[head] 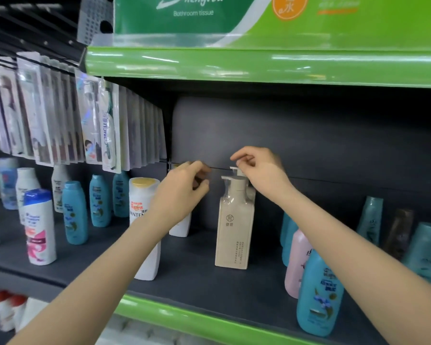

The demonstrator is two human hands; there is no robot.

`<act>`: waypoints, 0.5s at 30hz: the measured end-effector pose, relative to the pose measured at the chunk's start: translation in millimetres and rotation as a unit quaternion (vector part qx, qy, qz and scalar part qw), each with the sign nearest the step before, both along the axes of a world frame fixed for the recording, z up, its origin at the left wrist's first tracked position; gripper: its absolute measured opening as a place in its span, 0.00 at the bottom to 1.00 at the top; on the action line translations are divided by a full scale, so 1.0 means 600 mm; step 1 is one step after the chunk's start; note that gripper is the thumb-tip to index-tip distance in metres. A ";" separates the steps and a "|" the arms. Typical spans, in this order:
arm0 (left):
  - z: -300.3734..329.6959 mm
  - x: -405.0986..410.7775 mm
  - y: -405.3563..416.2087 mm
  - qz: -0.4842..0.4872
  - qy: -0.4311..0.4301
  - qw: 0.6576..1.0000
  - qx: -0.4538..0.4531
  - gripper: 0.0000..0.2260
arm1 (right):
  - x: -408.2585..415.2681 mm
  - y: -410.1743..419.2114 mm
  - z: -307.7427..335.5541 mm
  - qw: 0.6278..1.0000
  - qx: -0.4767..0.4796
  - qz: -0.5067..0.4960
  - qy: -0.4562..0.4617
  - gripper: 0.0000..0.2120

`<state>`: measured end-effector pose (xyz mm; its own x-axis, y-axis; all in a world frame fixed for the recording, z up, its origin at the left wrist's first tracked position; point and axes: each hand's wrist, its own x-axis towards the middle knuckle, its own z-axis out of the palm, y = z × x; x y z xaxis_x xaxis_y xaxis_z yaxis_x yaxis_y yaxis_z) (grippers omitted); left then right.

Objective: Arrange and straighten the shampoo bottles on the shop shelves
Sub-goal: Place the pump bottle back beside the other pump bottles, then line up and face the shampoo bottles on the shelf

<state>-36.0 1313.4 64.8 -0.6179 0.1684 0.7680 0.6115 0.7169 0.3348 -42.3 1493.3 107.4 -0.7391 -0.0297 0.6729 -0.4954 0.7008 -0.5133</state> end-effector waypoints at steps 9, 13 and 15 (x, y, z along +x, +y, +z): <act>-0.055 0.024 -0.150 0.070 0.021 0.993 0.096 0.08 | 0.032 -0.147 -0.055 0.993 0.032 0.084 -0.079 0.09; -0.067 -0.006 -0.212 0.003 -0.043 0.994 0.104 0.15 | 0.024 -0.216 -0.083 0.990 0.028 0.060 -0.124 0.17; -0.067 -0.017 -0.232 -0.073 -0.103 0.986 0.111 0.16 | 0.021 -0.247 -0.095 0.989 0.008 0.051 -0.139 0.22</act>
